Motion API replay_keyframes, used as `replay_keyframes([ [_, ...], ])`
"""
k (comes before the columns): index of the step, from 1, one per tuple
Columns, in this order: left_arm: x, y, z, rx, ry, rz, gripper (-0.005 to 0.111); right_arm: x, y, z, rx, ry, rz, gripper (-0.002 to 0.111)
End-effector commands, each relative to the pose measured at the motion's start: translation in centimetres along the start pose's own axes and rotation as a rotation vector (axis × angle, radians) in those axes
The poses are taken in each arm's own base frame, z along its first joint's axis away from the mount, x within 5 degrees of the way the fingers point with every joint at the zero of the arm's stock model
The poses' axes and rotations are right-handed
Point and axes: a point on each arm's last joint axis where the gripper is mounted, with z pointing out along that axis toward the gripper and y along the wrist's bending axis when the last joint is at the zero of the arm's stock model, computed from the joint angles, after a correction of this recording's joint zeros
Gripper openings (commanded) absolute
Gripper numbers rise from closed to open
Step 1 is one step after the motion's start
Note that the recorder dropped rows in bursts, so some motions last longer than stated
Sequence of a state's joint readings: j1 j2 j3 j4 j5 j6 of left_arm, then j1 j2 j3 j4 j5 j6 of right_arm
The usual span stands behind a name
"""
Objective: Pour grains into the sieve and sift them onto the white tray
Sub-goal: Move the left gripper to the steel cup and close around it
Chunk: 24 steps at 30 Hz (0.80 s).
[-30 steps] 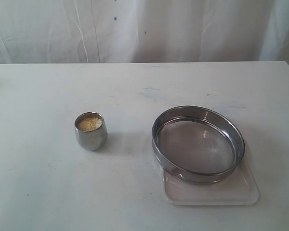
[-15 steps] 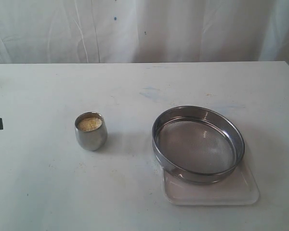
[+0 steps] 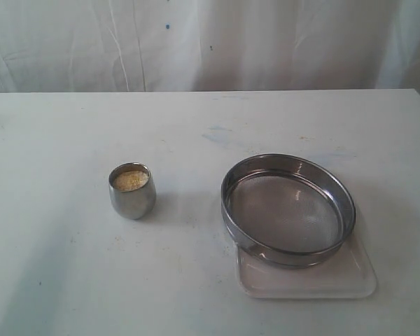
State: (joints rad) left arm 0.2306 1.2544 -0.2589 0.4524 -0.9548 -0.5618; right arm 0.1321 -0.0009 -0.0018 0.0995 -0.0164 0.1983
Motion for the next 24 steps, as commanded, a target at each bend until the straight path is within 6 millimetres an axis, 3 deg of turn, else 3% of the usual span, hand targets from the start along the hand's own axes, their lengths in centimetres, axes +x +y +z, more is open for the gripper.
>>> replay_keyframes([
  [1,1.9,-1.9,0.1,0.258,0.11,0.326,0.0,0.0,0.0,0.0,0.003,-0.004,-0.005,0.0],
  [4,3.3,-1.9,2.1,0.399,0.234,0.531,0.001,0.0,0.0,0.0,0.003,-0.004,-0.005,0.0],
  [6,4.5,-2.1,3.7,0.534,0.273,0.572,0.012,0.0,0.0,0.0,0.003,-0.004,-0.005,0.0],
  [9,6.5,-2.1,4.9,0.603,0.322,0.424,0.059,0.0,0.0,0.0,0.003,-0.004,-0.005,0.0],
  [10,7.2,-2.1,5.2,0.618,0.321,0.359,0.09,0.0,0.0,0.0,0.003,-0.004,-0.005,0.0],
  [11,7.5,-2.2,5.3,0.634,0.303,0.342,0.105,0.0,0.0,0.0,0.003,-0.004,-0.005,0.0],
  [18,8.3,-2.5,5.2,0.728,0.313,0.372,0.105,0.0,0.0,0.0,0.003,-0.004,-0.005,0.0],
  [24,7.6,-2.1,8.0,0.742,0.263,0.437,0.105,0.0,0.0,0.0,0.003,-0.004,-0.005,0.0],
])
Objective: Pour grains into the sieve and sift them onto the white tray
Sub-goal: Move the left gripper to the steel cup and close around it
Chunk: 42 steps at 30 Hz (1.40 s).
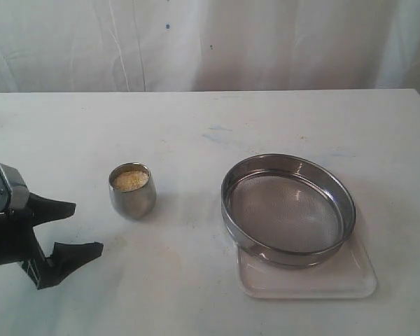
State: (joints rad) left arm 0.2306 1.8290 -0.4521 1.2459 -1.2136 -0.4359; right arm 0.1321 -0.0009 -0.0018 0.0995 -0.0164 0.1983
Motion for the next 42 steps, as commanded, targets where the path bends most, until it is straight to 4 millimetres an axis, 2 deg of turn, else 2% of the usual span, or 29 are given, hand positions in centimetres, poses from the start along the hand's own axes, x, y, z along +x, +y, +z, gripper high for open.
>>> replay_keyframes([
  [1,-0.5,2.0,1.3,0.009,-0.023,0.059,0.105,0.0,0.0,0.0,0.003,-0.004,-0.005,0.0],
  [12,-0.5,3.8,5.5,0.073,-0.033,0.105,0.105,0.0,0.0,0.0,0.003,-0.004,-0.005,0.0],
  [20,-0.2,4.6,6.3,0.072,-0.034,0.107,0.105,0.0,0.0,0.0,0.003,-0.004,-0.005,0.0],
  [32,-0.4,3.8,7.3,0.094,-0.042,0.187,0.105,0.0,0.0,0.0,0.003,-0.004,-0.005,0.0],
  [42,-0.7,4.5,8.4,0.098,-0.055,0.192,0.105,0.0,0.0,0.0,0.003,-0.004,-0.005,0.0],
])
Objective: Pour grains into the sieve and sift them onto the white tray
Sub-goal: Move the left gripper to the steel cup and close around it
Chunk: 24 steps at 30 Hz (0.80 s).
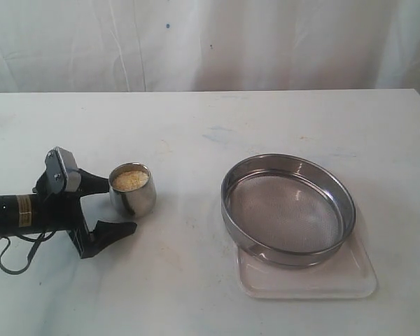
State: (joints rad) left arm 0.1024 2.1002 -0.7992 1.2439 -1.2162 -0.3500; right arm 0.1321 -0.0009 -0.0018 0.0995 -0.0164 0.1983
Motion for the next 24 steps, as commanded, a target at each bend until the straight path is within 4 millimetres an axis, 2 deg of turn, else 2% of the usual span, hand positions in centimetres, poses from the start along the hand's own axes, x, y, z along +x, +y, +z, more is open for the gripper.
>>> replay_keyframes([
  [1,-0.09,0.06,0.84,0.013,-0.01,-0.002,0.105,0.01,-0.03,0.01,0.003,-0.004,-0.005,0.0],
  [6,0.14,-0.05,1.49,0.029,-0.009,-0.003,0.105,0.01,-0.03,0.01,0.003,-0.004,-0.005,0.0],
  [24,0.08,0.19,1.49,0.002,-0.015,-0.02,0.105,0.01,-0.03,0.01,0.003,-0.004,-0.005,0.0],
])
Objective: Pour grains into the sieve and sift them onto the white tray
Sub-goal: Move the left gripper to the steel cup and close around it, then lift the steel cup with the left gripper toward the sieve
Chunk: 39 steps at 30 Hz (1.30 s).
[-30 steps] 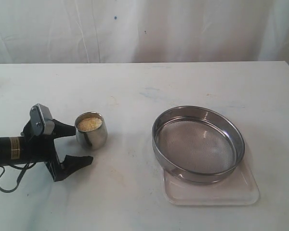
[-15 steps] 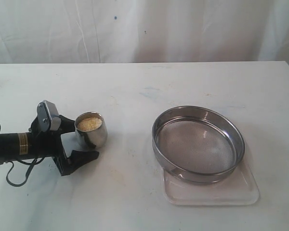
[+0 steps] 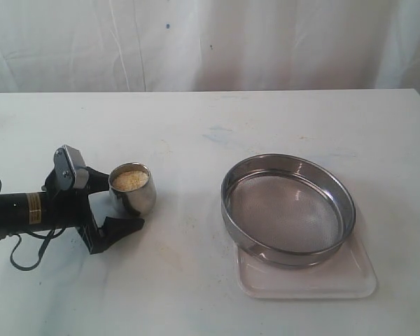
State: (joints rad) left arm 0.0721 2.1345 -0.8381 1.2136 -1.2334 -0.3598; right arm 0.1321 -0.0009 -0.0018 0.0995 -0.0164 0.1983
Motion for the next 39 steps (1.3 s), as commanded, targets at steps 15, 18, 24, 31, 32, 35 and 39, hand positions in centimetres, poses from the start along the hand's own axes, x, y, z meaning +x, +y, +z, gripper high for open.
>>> replay_keyframes([
  [15,-0.5,-0.4,1.2,0.0,-0.004,-0.002,0.105,0.0,0.0,0.0,0.003,-0.004,-0.005,0.0],
  [18,-0.7,-0.1,1.3,-0.006,-0.011,0.002,0.105,0.0,0.0,0.0,0.003,-0.004,-0.005,0.0],
  [24,-0.9,0.1,1.4,-0.009,-0.016,0.006,0.105,0.0,0.0,0.0,0.003,-0.004,-0.005,0.0],
  [31,-1.5,-0.1,2.1,-0.004,-0.031,0.022,0.105,0.0,0.0,0.0,0.003,-0.004,-0.005,0.0],
  [32,-1.6,-0.1,2.3,-0.005,-0.035,0.026,0.105,0.0,0.0,0.0,0.003,-0.004,-0.005,0.0],
  [35,-1.8,0.0,2.4,-0.008,-0.04,0.022,0.105,0.0,0.0,0.0,0.003,-0.004,-0.005,0.0],
  [39,-1.9,0.0,2.4,-0.014,-0.043,0.023,0.105,0.0,0.0,0.0,0.003,-0.004,-0.005,0.0],
])
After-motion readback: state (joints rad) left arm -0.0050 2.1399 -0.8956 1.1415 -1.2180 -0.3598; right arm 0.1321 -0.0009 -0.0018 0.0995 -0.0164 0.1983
